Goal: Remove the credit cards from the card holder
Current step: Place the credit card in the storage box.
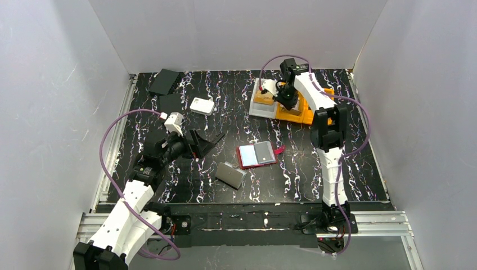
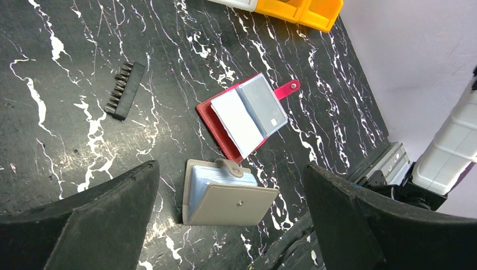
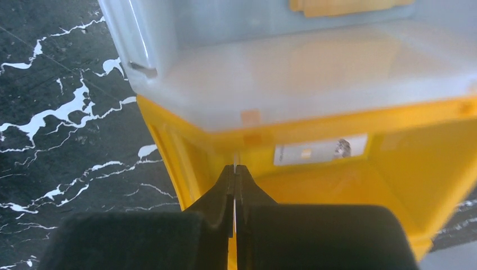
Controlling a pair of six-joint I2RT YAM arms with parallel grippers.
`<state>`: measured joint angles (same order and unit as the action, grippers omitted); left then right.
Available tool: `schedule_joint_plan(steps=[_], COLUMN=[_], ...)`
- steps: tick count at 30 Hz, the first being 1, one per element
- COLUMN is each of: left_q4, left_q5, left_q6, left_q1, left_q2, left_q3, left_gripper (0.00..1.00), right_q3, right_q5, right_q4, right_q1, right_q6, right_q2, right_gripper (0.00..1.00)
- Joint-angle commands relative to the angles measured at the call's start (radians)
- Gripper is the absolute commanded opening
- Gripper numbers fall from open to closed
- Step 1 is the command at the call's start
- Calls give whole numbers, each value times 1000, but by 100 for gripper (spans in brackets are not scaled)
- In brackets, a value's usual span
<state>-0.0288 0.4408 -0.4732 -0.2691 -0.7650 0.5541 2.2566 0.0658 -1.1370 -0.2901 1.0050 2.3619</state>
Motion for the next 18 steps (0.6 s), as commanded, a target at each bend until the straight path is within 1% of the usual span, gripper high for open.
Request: schedule_joint_plan(steps=[1, 4, 7, 11, 12, 15, 18], left_q4=[23, 54, 58, 57, 55, 50, 46], left_q5=[25, 28, 31, 31, 32, 30, 29], left_q6=[-8, -16, -21, -22, -22, -22, -22], left_q1=[5, 5, 5, 5, 6, 5, 5], left_q2=[1, 1, 3, 7, 8, 11, 16], left_q3=[-10, -17, -22, -23, -23, -23, -25], left_gripper=[98, 98, 98, 98, 98, 98, 98], right_q3=[17, 16, -3, -60, -64, -60, -55], right_q5=[-12, -40, -60, -136, -148, -191, -222], right_q4=[-54, -42, 11, 116, 138, 185, 234], right_q1=[-18, -25, -26, -26, -26, -25, -22], right_q6=[60, 65, 54, 35, 30, 17, 1], right_q2=[49, 60, 50, 16, 14, 19, 21], right_gripper=[2, 6, 18, 32, 35, 36, 42])
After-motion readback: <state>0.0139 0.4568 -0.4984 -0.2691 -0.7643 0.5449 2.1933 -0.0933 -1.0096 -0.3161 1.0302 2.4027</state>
